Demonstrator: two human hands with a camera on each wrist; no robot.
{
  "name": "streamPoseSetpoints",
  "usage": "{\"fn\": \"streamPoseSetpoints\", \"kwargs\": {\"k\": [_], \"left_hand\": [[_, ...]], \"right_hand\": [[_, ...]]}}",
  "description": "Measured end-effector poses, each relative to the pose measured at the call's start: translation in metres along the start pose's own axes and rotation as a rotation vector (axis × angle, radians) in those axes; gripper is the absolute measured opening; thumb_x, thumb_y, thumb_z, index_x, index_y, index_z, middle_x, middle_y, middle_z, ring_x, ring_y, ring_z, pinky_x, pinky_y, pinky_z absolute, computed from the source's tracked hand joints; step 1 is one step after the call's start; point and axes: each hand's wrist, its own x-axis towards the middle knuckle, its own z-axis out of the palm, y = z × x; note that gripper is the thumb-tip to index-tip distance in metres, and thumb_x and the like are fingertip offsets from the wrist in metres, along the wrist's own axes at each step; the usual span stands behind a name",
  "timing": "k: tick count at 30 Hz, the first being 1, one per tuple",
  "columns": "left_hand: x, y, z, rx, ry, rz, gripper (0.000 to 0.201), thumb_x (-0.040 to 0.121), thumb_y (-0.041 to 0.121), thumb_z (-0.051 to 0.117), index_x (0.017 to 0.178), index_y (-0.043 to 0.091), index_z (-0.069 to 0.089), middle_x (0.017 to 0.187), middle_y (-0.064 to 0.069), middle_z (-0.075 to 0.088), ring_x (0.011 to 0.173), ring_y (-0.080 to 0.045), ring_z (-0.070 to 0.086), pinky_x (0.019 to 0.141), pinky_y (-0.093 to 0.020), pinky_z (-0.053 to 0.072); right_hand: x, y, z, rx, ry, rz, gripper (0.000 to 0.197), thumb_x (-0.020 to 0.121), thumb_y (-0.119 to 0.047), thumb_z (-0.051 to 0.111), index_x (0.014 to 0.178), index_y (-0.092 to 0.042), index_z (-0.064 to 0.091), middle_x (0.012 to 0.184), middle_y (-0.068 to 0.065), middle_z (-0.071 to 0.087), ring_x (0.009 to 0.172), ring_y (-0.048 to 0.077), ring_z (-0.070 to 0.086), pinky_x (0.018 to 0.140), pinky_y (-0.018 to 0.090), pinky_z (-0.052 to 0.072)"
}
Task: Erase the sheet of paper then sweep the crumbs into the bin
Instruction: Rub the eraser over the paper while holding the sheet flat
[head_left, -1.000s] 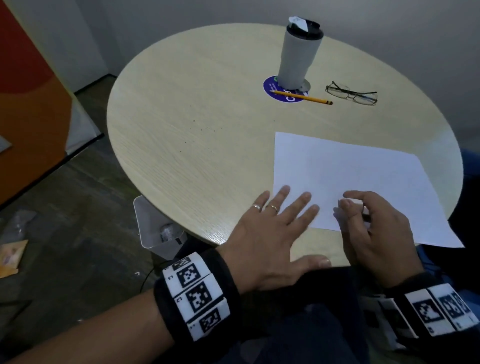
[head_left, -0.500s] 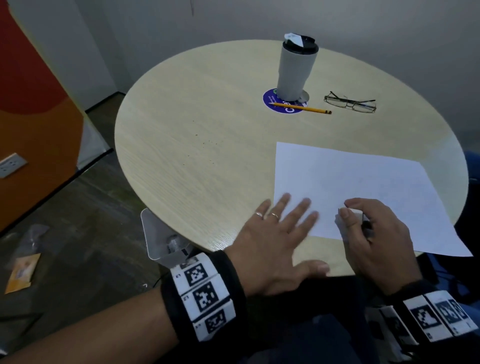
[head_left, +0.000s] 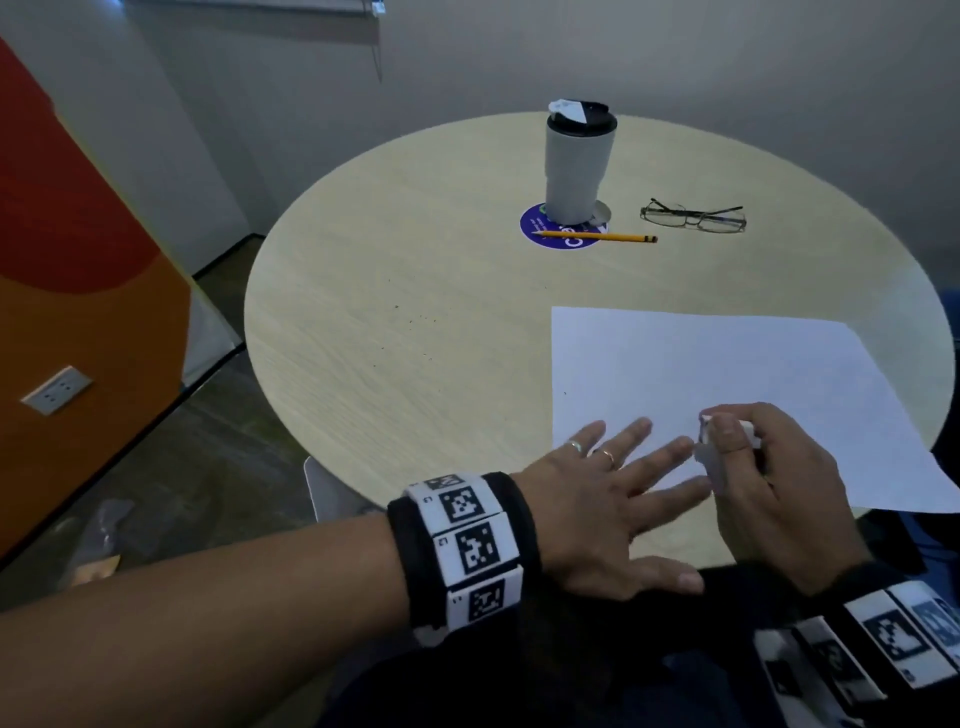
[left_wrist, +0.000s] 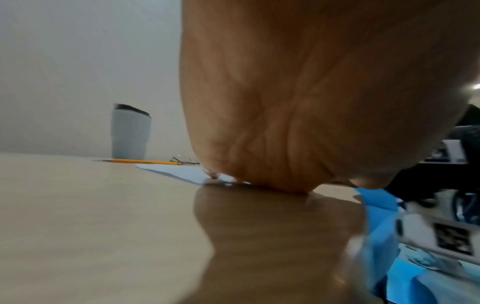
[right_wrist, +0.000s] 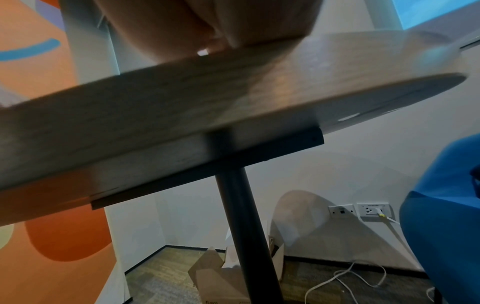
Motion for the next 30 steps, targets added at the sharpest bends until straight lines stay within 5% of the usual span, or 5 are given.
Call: {"fn": "streamPoseSetpoints", "kwargs": {"k": [9, 16, 20, 26, 30], "left_hand": [[-0.027, -0.104, -0.012, -0.057, 0.063, -0.536, 0.103, 0.093, 0.086, 0.009, 0.166, 0.017, -0.015, 0.170, -0.006, -0.029, 0.159, -0.029, -0.023, 0.129, -0.050, -0.011], [-0.037, -0.044, 0.005, 0.115, 0.052, 0.059, 0.090, 0.100, 0.079, 0.019, 0.167, 0.027, -0.011, 0.172, 0.000, -0.024, 0.158, -0.026, -0.025, 0.129, -0.049, -0.010], [-0.051, -0.072, 0.004, 0.082, 0.035, 0.032, 0.086, 0.101, 0.079, 0.017, 0.166, 0.031, -0.013, 0.172, 0.004, -0.025, 0.158, -0.022, -0.027, 0.128, -0.046, -0.011], [-0.069, -0.149, -0.009, 0.071, -0.026, -0.448, 0.103, 0.090, 0.089, 0.005, 0.165, 0.022, -0.017, 0.171, -0.005, -0.028, 0.158, -0.032, -0.024, 0.128, -0.053, -0.009], [-0.076, -0.124, -0.002, 0.131, 0.034, -0.098, 0.098, 0.095, 0.086, 0.012, 0.166, 0.024, -0.016, 0.171, -0.005, -0.027, 0.158, -0.030, -0.024, 0.128, -0.052, -0.009]], "right_hand": [[-0.003, -0.007, 0.002, 0.021, 0.002, -0.041, 0.025, 0.104, -0.046, 0.048, 0.093, -0.031, 0.065, 0.099, -0.013, 0.069, 0.094, 0.005, 0.063, 0.075, 0.018, 0.041], [-0.003, -0.004, 0.003, -0.006, 0.012, -0.038, 0.023, 0.108, -0.043, 0.051, 0.096, -0.029, 0.065, 0.099, -0.013, 0.068, 0.094, 0.007, 0.063, 0.077, 0.022, 0.043], [-0.004, -0.007, 0.001, -0.011, 0.017, -0.041, 0.027, 0.101, -0.048, 0.046, 0.093, -0.030, 0.064, 0.099, -0.012, 0.068, 0.089, 0.010, 0.062, 0.074, 0.031, 0.045], [-0.004, -0.009, 0.003, -0.063, 0.011, -0.052, 0.030, 0.106, -0.048, 0.045, 0.089, -0.031, 0.063, 0.101, -0.013, 0.066, 0.096, 0.023, 0.062, 0.083, 0.047, 0.050], [-0.004, -0.009, 0.005, -0.066, 0.015, -0.054, 0.027, 0.105, -0.047, 0.047, 0.092, -0.031, 0.063, 0.102, -0.015, 0.065, 0.097, 0.024, 0.062, 0.084, 0.048, 0.051]]}}
